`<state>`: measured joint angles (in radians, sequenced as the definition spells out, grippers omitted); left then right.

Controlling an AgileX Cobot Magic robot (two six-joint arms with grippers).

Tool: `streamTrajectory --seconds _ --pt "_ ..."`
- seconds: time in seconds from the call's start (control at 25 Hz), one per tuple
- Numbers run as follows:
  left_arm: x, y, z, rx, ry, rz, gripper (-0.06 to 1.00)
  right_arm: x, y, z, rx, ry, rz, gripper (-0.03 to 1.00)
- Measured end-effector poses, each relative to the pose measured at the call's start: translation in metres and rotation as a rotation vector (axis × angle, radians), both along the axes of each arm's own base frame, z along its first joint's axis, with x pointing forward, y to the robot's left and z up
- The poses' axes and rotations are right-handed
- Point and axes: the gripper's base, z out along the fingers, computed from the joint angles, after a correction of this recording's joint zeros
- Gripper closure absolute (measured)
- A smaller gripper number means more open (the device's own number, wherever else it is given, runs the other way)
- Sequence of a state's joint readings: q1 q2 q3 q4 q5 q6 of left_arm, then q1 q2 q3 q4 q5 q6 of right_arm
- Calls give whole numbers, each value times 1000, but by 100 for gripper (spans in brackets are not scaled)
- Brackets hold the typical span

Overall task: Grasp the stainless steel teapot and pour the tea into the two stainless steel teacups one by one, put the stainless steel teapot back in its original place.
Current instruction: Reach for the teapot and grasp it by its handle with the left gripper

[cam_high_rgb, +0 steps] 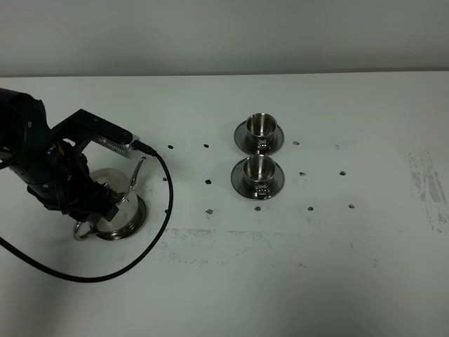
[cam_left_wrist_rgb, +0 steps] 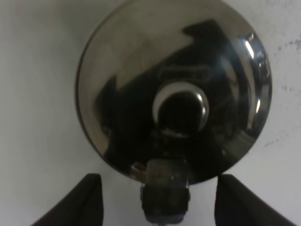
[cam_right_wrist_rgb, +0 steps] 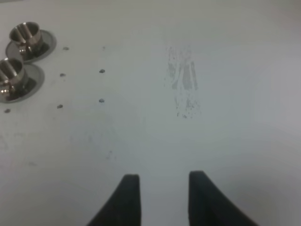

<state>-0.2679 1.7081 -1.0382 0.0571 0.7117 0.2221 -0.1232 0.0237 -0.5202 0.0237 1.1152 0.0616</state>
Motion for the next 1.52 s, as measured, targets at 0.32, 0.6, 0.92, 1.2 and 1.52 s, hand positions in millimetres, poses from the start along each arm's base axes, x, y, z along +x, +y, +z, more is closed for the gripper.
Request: streamTrajectory --seconds 0.32,0.6,0.92,1.2,1.52 --pt "3 -2 -6 -2 1 -1 43 0 0 0 0 0 0 69" --pt "4 -2 -8 -8 -8 1 43 0 0 0 0 0 0 69" --pt "3 -6 -9 -29 2 17 43 0 0 0 0 0 0 69" --pt "3 -7 -11 -31 10 34 43 0 0 0 0 0 0 69" --pt "4 -7 -17 -30 31 70 43 0 0 0 0 0 0 69"
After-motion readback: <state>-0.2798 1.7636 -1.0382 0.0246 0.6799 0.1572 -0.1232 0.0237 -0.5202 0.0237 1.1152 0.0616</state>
